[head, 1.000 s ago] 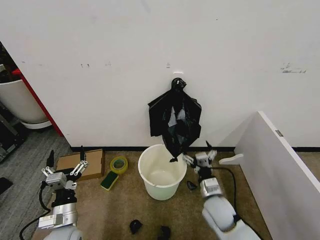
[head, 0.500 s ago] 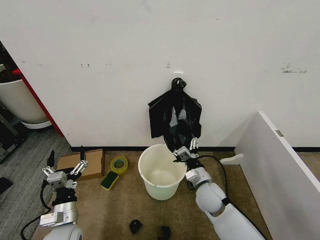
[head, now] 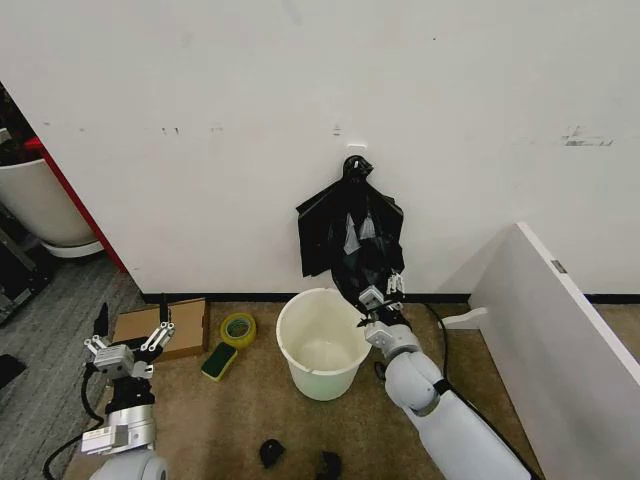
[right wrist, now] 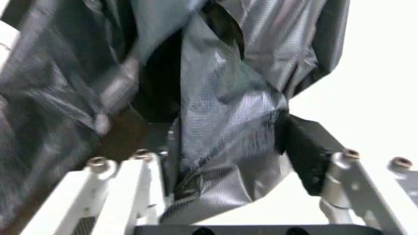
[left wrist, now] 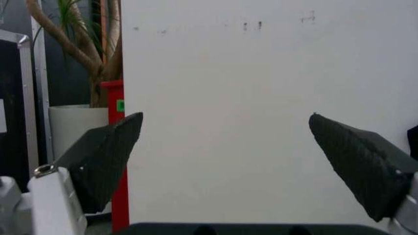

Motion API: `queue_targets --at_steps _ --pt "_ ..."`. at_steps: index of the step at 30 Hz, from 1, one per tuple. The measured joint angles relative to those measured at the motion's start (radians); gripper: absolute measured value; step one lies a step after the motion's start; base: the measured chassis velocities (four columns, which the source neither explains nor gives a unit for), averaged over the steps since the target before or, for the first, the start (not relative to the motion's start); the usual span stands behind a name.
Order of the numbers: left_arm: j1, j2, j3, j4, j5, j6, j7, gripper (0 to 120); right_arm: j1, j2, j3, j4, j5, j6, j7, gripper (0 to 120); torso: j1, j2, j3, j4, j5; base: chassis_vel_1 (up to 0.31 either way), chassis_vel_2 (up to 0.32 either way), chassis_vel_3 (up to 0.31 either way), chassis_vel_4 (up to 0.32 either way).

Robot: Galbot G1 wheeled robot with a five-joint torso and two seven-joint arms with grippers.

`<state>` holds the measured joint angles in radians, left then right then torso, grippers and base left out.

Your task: Place the garbage bag over the trash bin.

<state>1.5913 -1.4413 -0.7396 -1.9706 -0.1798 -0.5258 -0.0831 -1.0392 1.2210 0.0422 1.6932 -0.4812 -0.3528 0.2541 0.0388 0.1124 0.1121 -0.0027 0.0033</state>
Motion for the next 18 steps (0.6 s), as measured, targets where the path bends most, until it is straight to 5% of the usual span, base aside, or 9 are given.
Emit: queue_targets --at_steps 10,18 --pt "-0.008 -0.007 0.019 -0.004 0.02 0.003 0.0 100 -0.039 -0.011 0.047 0.036 0.036 0.105 0.056 9 0.0 0.0 0.0 0.0003 0.0 0.0 0.0 0.0 0.0" --pt "-0.071 0.088 0.06 0.019 0.007 0.016 0.039 100 -0.076 -0.012 0.054 0.1 0.189 0.211 0.092 0 0.0 0.0 0.0 0.0002 -0.0001 0.0 0.0 0.0 0.0"
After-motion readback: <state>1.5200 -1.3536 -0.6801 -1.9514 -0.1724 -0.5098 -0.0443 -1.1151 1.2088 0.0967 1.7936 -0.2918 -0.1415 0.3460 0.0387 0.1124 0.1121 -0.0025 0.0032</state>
